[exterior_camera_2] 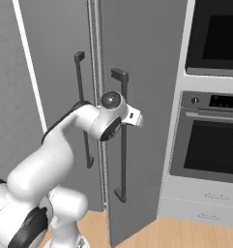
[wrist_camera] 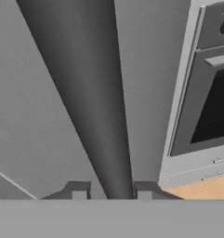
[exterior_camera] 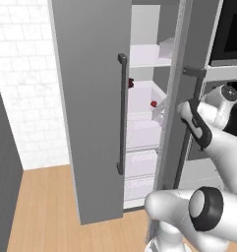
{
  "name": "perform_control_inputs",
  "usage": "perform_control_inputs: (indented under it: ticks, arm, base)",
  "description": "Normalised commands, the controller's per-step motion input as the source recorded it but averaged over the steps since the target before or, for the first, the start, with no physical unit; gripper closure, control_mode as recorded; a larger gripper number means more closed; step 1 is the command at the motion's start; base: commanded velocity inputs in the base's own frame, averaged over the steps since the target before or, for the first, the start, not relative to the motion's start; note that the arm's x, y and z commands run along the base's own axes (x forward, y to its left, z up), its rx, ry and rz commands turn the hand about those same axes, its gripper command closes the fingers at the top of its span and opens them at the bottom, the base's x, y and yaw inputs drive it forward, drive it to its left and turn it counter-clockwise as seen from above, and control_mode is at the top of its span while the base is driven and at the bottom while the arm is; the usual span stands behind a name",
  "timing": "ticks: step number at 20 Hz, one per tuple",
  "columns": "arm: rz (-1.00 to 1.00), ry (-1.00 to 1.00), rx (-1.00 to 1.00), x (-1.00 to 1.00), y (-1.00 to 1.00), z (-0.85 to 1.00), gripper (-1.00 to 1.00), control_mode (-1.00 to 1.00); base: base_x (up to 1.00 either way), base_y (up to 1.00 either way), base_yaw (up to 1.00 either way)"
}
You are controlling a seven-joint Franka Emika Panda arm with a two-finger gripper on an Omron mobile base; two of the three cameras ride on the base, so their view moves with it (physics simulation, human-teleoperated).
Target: Take the strawberry from the fridge and place it on top of the pancake, located on the dining counter.
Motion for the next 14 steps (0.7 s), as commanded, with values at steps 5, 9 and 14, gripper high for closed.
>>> perform_control_inputs:
  ticks: [5, 9, 14]
  arm:
    - [-0.09, 0.26, 0.13, -0.94, -1.00, 0.01, -1.00, -1.00]
    - [-0.11, 0.13, 0.10, -0.95, -0.95, 0.09, -1.00, -1.00]
    - [-0.12, 0.00, -0.17, -0.87, 0.32, 0.49, -1.00, -1.00]
  base:
    - [0.00, 0.00, 0.00]
    - [0.00, 0.00, 0.00]
    - [0.00, 0.00, 0.00]
